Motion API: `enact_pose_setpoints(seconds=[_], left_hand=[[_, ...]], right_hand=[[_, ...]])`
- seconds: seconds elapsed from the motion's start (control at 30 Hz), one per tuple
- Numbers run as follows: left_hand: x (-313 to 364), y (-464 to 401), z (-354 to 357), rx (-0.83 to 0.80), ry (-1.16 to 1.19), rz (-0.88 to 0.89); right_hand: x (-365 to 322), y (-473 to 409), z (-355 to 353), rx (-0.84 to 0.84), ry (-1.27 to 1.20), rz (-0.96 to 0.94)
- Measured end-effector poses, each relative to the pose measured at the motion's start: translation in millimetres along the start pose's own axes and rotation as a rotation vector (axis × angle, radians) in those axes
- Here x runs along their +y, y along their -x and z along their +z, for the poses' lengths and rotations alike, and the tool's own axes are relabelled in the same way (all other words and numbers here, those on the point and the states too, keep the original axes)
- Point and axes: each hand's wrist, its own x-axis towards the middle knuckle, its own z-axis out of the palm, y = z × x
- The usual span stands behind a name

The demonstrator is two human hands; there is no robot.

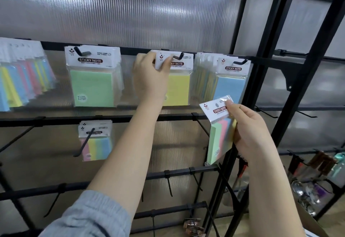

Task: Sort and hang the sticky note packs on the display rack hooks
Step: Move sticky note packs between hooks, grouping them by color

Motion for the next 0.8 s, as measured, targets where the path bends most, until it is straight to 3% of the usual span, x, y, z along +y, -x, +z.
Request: enact_pose_setpoints(seconds=[0.27, 0.57, 0.8], left_hand=[[-4, 10, -18, 0.021, 0.026, -0.142], [-33, 35, -93, -0.115, -0.297, -0.228], [-67, 27, -174, -0.206, -0.402, -0.305]], right_hand=[[-6, -8, -1, -0.089, 0.029, -0.070], [4, 8, 22, -0.129, 0.036, -0.104], [9, 49, 85, -0.153, -0.017, -0.124]])
